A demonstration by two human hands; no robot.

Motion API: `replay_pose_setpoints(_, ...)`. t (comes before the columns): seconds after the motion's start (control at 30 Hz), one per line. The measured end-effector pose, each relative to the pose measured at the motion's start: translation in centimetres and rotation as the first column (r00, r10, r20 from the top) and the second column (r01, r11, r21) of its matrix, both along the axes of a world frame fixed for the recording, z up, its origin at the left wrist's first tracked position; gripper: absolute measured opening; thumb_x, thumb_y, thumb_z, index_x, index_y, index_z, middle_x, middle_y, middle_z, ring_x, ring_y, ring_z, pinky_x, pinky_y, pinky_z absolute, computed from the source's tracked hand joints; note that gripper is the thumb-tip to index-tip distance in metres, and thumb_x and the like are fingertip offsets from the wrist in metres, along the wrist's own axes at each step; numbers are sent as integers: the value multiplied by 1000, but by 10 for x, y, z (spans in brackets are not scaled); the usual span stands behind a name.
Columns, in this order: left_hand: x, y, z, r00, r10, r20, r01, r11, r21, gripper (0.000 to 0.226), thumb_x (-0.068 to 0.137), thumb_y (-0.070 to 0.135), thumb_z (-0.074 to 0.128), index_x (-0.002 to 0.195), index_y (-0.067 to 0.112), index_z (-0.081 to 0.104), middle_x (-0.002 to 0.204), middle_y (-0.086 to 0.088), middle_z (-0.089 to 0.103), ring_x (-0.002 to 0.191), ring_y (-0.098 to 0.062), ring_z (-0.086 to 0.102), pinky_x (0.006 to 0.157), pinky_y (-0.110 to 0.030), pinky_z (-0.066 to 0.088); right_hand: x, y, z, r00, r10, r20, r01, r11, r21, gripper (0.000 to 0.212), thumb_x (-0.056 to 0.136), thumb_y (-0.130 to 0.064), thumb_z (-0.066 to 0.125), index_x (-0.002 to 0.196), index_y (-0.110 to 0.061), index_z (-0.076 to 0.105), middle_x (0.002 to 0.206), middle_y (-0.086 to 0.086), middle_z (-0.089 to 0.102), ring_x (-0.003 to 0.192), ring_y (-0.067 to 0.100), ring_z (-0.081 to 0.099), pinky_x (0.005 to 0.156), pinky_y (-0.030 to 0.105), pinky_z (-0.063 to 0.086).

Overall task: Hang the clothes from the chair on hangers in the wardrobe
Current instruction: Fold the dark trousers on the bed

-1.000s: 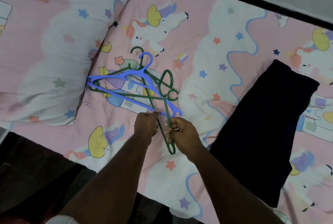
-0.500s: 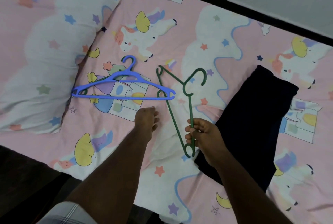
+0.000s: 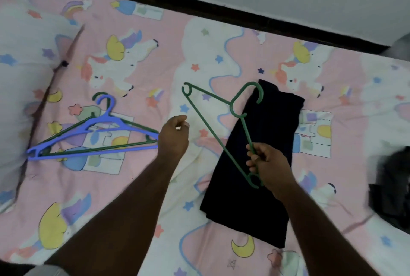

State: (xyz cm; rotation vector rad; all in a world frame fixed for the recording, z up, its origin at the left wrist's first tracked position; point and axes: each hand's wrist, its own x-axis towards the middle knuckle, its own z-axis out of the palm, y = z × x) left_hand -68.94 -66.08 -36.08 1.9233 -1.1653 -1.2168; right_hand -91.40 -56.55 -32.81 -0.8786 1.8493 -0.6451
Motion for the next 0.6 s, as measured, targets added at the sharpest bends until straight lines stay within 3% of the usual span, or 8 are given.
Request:
replay_pose_setpoints(0.1, -30, -7, 4, 995, -100, 26, 100, 995, 18, 24, 98, 21, 59, 119, 22, 70, 119, 6, 69, 112, -13, 62, 99, -24, 43, -51, -8, 6, 998, 0, -68, -2, 1000, -28, 28, 100, -1, 50, 114, -20, 65, 92, 2, 68, 80, 18, 66, 77, 36, 56)
replay_pose_setpoints(0.43, -169, -25, -1, 923, -360, 134, 357, 933, 50, 26, 99, 23, 58, 122, 19, 69, 120, 4, 70, 110, -17, 64, 93, -20, 40, -214, -68, -11, 975, 95, -201, -98, 995, -5, 42, 89, 12, 41, 112, -9, 69, 74, -2, 62, 66, 15, 57, 67, 29, 46)
replay_pose_setpoints(0.6, -218, -50, -12, 887, -395, 239, 398, 917, 39, 28, 99, 20, 58, 125, 16, 68, 122, -1, 70, 114, -21, 64, 91, -18, 37, -257, -111, -30, 973, 107, -202, -111, 994, -6, 41, 88, 10, 46, 111, -11, 72, 82, 5, 70, 65, 17, 62, 71, 36, 56)
